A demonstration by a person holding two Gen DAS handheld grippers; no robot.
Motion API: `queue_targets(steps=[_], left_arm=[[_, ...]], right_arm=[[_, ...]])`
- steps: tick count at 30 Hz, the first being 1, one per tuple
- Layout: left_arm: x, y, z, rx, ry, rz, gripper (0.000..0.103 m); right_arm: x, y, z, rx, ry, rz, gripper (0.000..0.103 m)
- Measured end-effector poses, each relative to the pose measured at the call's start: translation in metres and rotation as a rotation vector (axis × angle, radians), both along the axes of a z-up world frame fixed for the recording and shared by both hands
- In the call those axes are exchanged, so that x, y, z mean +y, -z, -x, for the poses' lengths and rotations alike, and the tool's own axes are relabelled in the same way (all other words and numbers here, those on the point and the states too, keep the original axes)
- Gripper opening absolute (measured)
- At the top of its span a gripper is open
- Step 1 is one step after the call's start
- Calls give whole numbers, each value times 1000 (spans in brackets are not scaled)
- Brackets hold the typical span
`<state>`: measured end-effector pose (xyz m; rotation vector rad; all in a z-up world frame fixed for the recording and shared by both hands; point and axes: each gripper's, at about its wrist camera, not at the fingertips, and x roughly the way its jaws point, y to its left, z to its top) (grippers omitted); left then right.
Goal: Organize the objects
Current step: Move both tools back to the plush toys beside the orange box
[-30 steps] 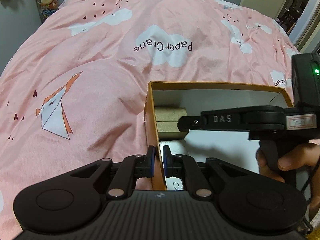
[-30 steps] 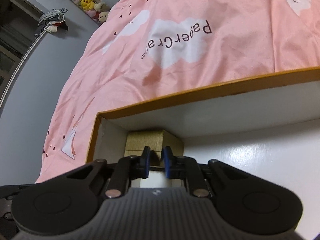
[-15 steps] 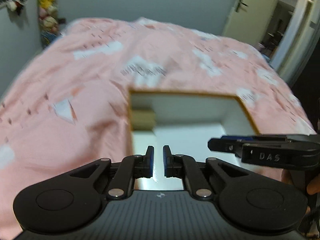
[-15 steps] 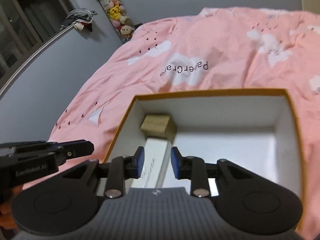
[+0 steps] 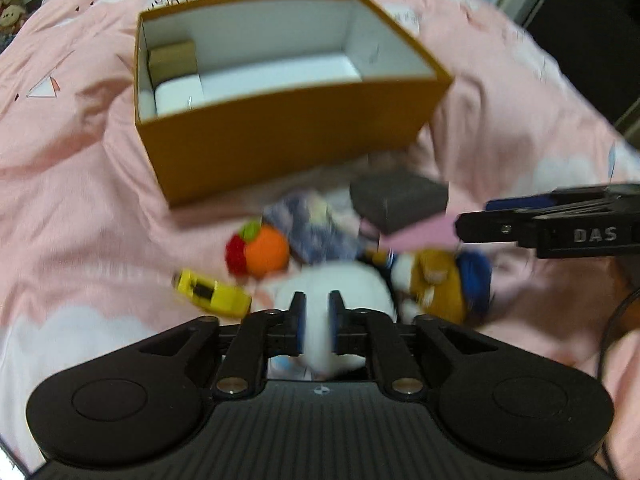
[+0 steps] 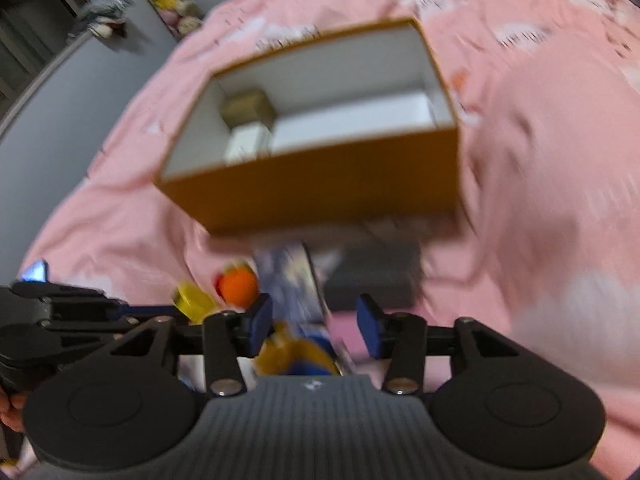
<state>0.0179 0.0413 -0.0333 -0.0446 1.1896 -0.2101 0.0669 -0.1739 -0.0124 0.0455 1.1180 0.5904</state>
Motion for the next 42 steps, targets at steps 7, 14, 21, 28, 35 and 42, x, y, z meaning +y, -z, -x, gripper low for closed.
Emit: queue_targets(steps=[7,14,21,28,35,42], left_arm=[[3,11,18,79,-3,41,55],[-3,35,22,186,30,94,55],[-3,42,17,189,19,130,38],[0,34,19,150,0,153,34],[7,15,17,48,-35,185,30],[9,1,9,-28,-47,165,22]], right_arm=[[1,10,27,26,-126,89,80],[14,23,31,41,-206,129,68],[16,24,28,39,-202,114,48],[13,23,26,43,-184,90,47],[2,15,16,44,-150,27,46],[13,5,10,-16,-165,16,40]])
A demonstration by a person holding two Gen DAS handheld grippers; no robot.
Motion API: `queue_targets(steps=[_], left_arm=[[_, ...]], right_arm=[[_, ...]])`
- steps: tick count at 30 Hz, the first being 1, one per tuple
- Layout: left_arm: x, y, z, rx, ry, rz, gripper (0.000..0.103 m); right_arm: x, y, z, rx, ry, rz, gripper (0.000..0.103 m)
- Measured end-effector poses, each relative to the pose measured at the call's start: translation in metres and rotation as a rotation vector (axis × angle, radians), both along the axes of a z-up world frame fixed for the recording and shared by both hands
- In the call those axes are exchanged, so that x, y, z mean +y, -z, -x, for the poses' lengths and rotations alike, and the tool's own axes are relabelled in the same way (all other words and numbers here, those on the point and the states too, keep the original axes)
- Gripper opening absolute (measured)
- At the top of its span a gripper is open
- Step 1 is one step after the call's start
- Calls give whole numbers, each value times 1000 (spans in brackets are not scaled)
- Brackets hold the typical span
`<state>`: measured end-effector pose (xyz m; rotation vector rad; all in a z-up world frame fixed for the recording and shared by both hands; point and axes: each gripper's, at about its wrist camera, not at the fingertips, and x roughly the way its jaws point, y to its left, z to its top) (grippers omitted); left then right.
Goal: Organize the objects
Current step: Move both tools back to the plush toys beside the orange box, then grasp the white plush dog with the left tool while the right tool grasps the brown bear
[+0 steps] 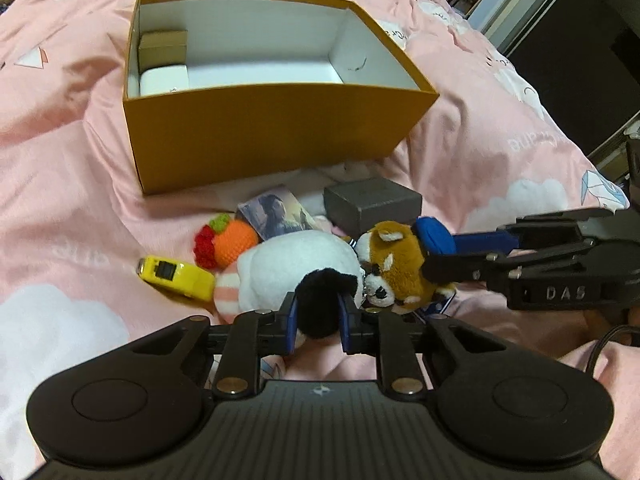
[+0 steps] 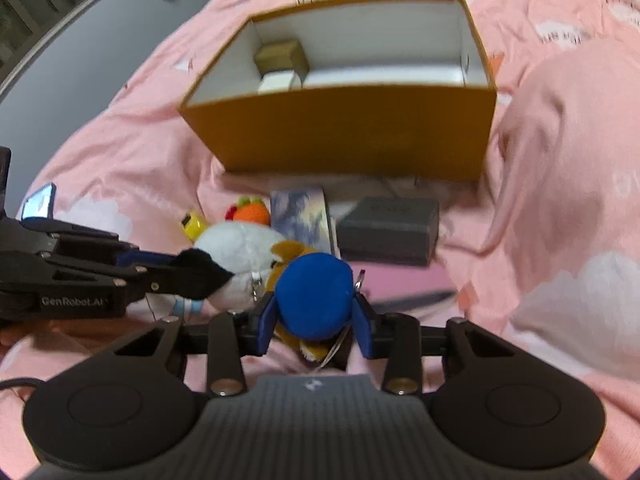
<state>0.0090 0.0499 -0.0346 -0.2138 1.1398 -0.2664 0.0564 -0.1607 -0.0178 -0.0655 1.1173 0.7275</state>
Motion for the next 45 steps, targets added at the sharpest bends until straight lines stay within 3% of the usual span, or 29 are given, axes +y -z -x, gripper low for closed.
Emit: queue_targets(steps=[8,13,17,22,23,26,29,35,39,45], left_arm=[[10,-4,-23,-59,-50,-14,22],[21,0,-41,-87,-113,-2,22],[24,4,-51,-109,-149,-42,23],[30,-2,-44,-124,-131,-10,24],[30,-6,-39,-140,-119,-17,25],[28,-16,-23,-184,-66,-41,42],[23,-20,-8,-196,8,-58,54],[8,3,-1,-124,86,-190,58],[8,16,-5,-99,91,-195,58],[10,26,-14,-77,114,-133,63]], right_arm=[[34,-7,-32,-96,0,-1,36],[48,5,-59,-102,56,-25,36],[50,11,-67,-77,83,-49,43],[40,4,-58,-107,109,-66,51],[35,0,-54,-121,120,-74,54],[22,-9,-42,-161,146,-91,61],[11,-14,-28,-179,152,-72,62],[9,8,-7,-79,61,29,66],[21,26,-7,-3,-1,65,66],[32,34,-13,10,-32,70,64]])
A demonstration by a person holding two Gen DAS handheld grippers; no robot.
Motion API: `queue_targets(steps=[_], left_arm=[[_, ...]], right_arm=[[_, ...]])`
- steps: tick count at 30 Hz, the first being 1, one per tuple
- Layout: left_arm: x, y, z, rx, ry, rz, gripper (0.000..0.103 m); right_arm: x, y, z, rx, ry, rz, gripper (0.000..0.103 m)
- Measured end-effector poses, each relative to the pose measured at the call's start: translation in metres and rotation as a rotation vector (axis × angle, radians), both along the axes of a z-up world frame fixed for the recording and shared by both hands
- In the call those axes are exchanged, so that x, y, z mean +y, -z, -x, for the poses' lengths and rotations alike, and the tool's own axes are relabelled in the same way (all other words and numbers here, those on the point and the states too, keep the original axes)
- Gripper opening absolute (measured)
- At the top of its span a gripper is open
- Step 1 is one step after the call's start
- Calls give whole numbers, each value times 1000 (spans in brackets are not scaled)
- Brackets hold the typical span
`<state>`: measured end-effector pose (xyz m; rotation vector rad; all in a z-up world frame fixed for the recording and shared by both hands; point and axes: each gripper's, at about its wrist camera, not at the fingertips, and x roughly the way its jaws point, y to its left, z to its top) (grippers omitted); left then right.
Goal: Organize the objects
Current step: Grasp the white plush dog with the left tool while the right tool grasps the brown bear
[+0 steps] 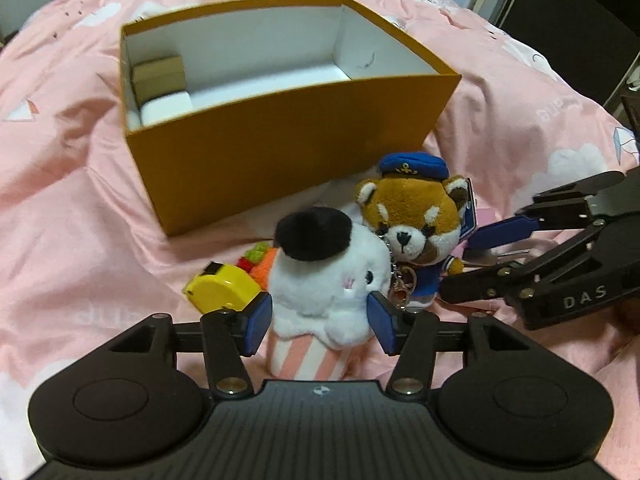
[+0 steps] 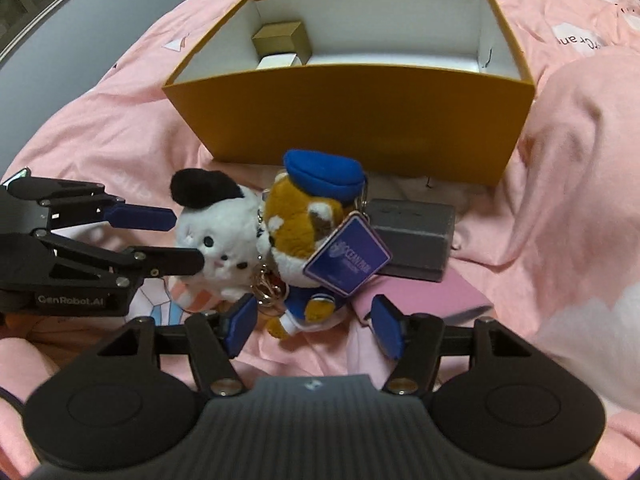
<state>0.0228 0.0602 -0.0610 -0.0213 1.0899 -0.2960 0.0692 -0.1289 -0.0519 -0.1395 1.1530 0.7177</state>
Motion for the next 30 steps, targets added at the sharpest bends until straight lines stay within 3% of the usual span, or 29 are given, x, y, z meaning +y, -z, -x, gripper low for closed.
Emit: queue_targets(steps=[7,11,17,21,25,30], left_arm=[[-9,7,-10,-11,20,-27,72],[-7,8,-12,-24,-4,-1,70],[-16,2,-4,-79,-16,-45,62],[-5,-9,1,-115,-105,-17,58],[17,-16,1,-139,-255,57,55],[22,-9,-7,-89,-281,98,55]], right_arm=[[6,2,-5,-9,-14,-6,64],[5,3,-7,-11,-7,-10,64],[10,0,-4,-59,-17,-27,60],[9,-5,-3,-90,-14,-39,60],[10,-6,-3,-91,-25,-41,60],[20,-1,-3,-102,-44,-13,60]])
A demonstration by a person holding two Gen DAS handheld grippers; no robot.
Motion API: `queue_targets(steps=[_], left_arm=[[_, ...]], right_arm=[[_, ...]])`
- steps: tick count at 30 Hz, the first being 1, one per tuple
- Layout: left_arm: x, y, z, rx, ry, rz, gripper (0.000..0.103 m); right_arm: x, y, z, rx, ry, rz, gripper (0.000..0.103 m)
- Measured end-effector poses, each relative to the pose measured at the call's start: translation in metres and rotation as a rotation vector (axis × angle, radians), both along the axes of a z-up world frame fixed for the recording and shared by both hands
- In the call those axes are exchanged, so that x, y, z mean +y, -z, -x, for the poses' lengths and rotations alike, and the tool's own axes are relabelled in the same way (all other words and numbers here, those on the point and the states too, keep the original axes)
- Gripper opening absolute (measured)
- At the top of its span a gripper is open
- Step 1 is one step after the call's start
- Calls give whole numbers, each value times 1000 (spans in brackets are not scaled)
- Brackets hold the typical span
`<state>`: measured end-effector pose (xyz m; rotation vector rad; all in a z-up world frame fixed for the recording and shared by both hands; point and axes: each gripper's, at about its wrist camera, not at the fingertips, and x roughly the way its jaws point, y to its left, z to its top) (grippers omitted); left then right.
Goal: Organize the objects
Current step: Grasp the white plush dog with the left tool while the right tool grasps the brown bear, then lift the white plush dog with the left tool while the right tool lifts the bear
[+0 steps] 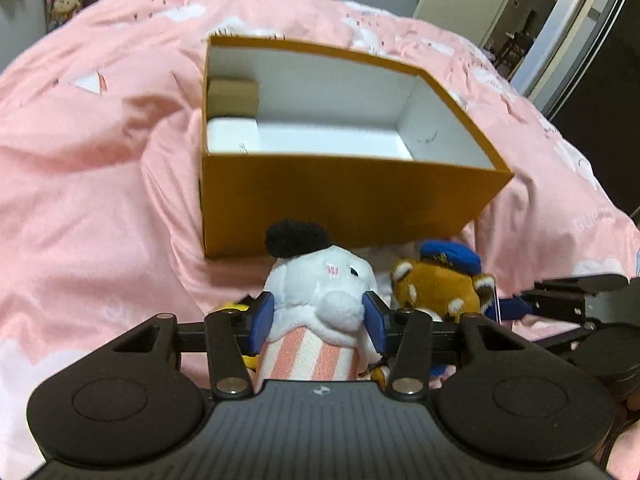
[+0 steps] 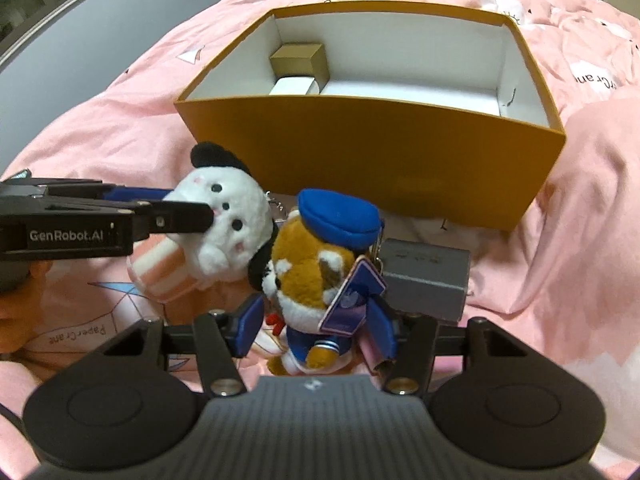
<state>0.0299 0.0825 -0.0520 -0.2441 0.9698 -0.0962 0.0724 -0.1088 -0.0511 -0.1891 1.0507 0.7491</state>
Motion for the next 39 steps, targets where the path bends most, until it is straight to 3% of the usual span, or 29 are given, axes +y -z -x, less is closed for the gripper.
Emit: queue_targets(steps=[8,13,20,27,30,34,37,39], left_arm=[[-1,11,-7,149,42,23,65],[3,20,-9,197,32,65,72],[4,26,-10,194,31,89,71],[11,-1,3,128,-5,123,66],[13,-19,5,88,-22,130,66],[11,-40,2,31,-37,121,65],[9,-47,-2,10,-51,86,65],[12,-44,-2,21,-75,70,65]], right_arm=[[19,5,7,-74,-71,42,60],[19,11,4,-63,-63,36,60],[17,15,0,-50,-49,12,53],[4,-5,-2,-58,-8,-55,46],[-7,-16,-8,-43,30,-108,36],[-16,-37,-15,-72,51,-146,10],[-17,-43,-19,-83,56,-156,2],[-14,-43,-21,-73,64,-147,4]])
